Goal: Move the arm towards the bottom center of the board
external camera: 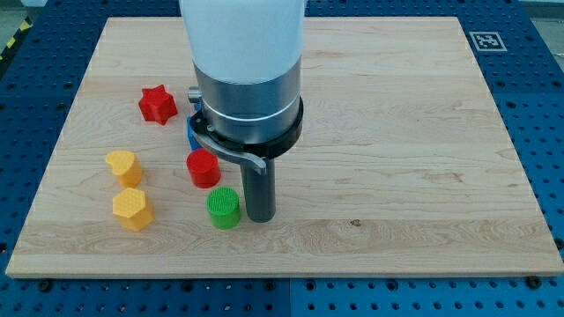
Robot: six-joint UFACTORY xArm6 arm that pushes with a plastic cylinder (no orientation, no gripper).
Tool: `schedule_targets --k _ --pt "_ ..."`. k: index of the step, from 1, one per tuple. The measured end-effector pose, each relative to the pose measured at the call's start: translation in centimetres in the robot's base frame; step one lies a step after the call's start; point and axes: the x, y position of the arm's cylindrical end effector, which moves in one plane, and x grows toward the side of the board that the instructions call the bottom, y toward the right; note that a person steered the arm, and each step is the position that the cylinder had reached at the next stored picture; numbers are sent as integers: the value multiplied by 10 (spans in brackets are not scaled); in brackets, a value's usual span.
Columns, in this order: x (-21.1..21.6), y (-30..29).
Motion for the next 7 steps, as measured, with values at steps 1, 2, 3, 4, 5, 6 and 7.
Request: schedule_targets --k 1,2,3,4,5,6,7 --pt "0 -25" --pt "0 -28" --pt "0 -28" --pt "1 4" --pt "1 66" --pt "-6 75" --pt "-47 94"
